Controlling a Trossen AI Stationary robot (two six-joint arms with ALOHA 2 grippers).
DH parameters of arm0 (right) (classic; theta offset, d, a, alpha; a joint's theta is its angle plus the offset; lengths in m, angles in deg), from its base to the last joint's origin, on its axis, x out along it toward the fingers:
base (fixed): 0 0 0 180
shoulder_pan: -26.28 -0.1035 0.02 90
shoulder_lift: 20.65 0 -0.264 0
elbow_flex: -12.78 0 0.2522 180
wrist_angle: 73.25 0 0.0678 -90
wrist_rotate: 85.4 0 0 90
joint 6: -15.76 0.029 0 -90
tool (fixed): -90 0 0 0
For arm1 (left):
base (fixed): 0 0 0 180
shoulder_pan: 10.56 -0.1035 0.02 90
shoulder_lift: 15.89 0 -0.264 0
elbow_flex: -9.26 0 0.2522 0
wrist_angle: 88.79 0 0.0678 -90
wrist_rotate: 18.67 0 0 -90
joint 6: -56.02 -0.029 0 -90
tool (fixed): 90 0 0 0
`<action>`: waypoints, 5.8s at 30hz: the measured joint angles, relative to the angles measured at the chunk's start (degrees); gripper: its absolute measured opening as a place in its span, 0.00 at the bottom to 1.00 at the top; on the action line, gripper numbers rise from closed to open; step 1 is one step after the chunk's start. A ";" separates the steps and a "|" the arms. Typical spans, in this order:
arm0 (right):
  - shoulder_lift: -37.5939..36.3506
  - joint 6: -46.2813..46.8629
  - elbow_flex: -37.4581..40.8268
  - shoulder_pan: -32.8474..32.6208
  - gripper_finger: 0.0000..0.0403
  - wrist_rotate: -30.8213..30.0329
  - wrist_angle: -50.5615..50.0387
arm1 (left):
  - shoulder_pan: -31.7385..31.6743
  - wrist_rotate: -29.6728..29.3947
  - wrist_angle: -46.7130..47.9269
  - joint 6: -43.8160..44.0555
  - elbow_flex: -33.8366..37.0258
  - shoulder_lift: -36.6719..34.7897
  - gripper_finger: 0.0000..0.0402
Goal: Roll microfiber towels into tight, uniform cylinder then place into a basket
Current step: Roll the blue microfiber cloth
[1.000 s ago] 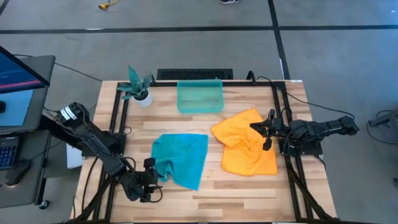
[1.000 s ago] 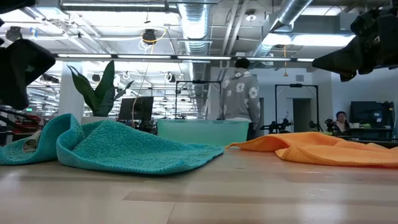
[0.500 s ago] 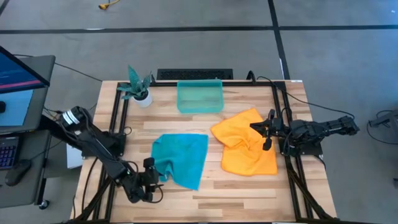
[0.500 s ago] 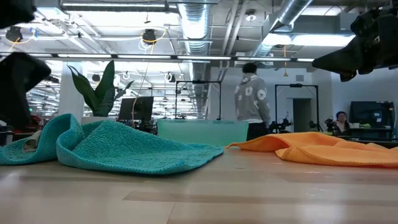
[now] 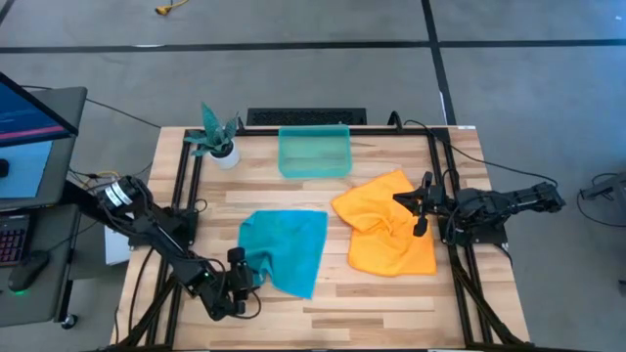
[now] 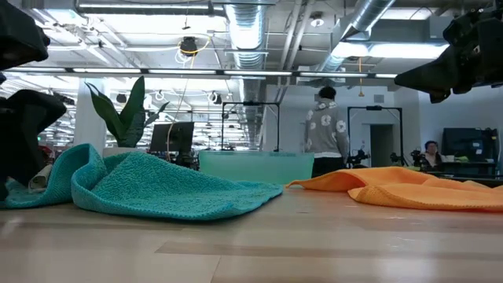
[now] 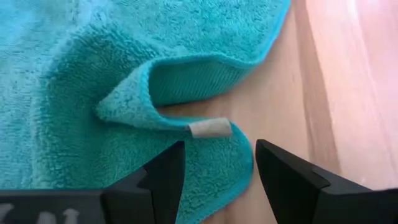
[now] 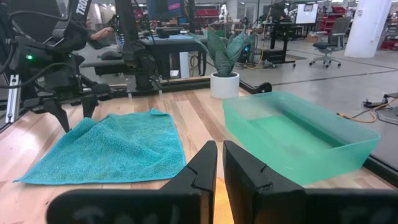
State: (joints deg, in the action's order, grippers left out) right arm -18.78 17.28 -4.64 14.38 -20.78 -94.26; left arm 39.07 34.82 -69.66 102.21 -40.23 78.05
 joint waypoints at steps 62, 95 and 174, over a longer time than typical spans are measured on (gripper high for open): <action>0.00 8.61 0.00 -0.03 0.13 0.00 0.17 | -1.95 3.65 8.66 -11.03 -11.44 -0.04 0.01; 20.47 9.89 -1.92 -11.18 0.13 14.82 39.40 | -5.05 12.77 13.73 -6.46 -11.47 -2.23 0.01; 104.98 -1.37 -57.46 -21.22 0.56 12.18 4.72 | -4.94 12.14 13.64 -7.17 -11.47 -2.10 0.01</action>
State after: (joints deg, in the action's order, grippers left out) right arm 86.20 15.91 -62.10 -6.84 -8.60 -89.55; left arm 34.13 46.97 -56.03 95.04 -51.70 75.95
